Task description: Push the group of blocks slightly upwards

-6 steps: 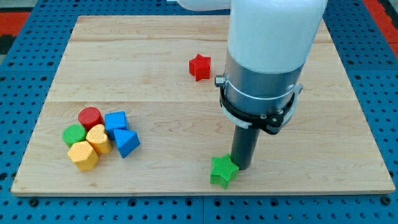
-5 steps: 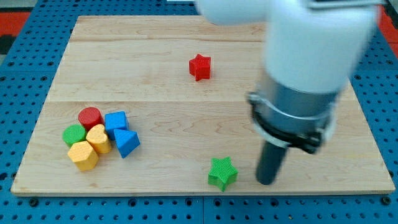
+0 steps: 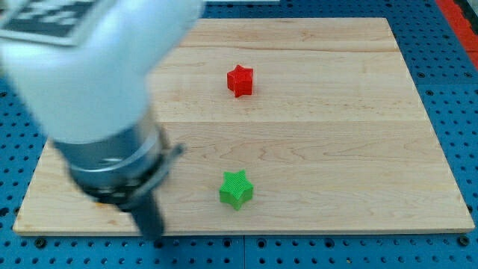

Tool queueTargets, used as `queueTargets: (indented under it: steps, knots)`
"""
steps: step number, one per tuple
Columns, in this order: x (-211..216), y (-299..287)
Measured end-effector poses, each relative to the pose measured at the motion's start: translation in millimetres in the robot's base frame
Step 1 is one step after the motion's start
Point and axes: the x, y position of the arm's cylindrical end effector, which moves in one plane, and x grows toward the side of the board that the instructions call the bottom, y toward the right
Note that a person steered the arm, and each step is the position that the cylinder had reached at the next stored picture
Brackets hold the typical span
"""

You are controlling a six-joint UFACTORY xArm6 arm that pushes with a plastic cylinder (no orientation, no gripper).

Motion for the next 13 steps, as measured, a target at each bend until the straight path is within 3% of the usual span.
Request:
queueTargets:
  steps: [1, 2, 6, 8, 13]
  knots:
    - [-0.3, -66.9]
    - [-11.2, -85.0]
    - [-54.6, -83.3]
    - [-10.9, -72.6]
    - [-23.7, -9.5]
